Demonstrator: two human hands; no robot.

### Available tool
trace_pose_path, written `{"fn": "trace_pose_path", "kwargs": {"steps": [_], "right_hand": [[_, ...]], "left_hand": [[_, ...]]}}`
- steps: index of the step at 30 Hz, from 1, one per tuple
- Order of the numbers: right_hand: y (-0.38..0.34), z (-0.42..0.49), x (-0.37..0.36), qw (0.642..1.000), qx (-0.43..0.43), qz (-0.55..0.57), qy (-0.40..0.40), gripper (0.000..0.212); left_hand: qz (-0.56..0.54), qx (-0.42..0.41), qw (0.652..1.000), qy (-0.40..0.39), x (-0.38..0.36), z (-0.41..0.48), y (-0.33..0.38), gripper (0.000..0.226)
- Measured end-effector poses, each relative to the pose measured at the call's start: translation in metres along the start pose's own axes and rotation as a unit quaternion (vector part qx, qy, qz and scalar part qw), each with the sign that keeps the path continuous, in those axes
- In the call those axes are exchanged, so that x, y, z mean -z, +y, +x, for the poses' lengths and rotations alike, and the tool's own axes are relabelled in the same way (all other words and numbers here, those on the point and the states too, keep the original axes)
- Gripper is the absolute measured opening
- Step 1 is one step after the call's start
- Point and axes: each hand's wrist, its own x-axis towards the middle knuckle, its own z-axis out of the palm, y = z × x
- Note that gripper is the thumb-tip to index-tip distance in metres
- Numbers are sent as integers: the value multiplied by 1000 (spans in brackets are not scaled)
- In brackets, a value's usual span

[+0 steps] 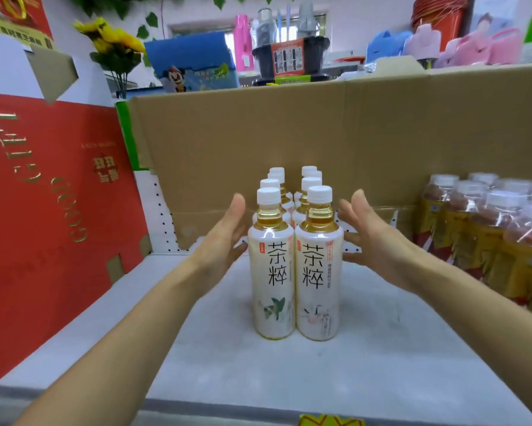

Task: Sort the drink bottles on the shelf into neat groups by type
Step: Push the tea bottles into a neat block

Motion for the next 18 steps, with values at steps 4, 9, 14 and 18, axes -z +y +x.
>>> {"fn": "trace_pose_path", "kwargs": {"steps": [4,9,14,18], "right_hand": [[-60,31,9,995,3,-94,36,41],[-91,85,11,959,-58,-278,30,38],[-89,104,11,942,-56,-330,36,32],[-83,110,16,941,-32,-336,13,26]], "left_hand": [[110,-8,992,57,11,49,58,67],[287,74,955,6,1,91,92,60],[340,84,937,0,-6,109,89,36],[348,76,934,17,-1,110,87,26]]}}
